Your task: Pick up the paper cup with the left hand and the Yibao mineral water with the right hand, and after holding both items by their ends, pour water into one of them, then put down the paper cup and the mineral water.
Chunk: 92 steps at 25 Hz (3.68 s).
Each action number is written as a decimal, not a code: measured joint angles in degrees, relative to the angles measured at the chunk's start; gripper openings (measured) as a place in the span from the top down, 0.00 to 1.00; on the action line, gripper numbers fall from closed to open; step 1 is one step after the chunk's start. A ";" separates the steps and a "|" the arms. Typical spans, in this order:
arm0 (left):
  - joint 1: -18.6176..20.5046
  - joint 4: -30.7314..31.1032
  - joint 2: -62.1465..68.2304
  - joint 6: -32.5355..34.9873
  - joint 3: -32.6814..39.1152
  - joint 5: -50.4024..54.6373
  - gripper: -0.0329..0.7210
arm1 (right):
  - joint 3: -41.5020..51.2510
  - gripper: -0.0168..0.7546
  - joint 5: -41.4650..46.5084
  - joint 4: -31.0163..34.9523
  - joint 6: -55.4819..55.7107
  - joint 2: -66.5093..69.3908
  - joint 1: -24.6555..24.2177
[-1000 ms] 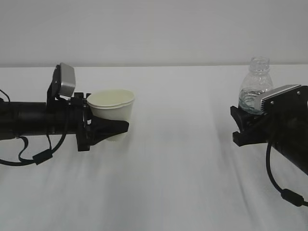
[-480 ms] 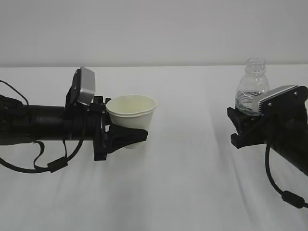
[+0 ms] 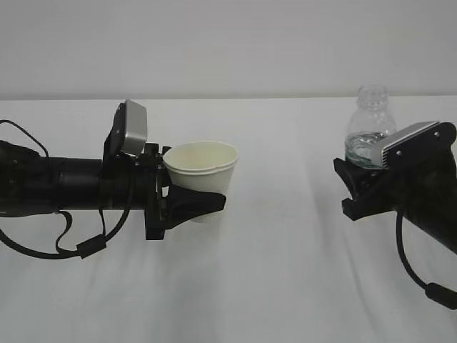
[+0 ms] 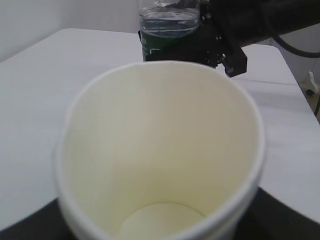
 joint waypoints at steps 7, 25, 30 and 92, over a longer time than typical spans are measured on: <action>-0.13 -1.04 0.00 0.10 0.00 0.00 0.37 | 0.08 0.37 5.36 0.37 -0.12 -6.43 0.00; -3.72 -3.51 0.00 0.10 0.00 0.00 0.37 | -0.94 0.37 19.90 2.62 0.93 -16.22 0.00; -3.72 -3.91 0.00 0.00 0.00 0.00 0.38 | -0.91 0.37 24.35 2.66 2.49 -19.46 0.00; -13.95 3.92 0.00 -0.17 -6.87 2.94 0.38 | -2.99 0.37 49.20 -5.34 0.07 -35.13 0.00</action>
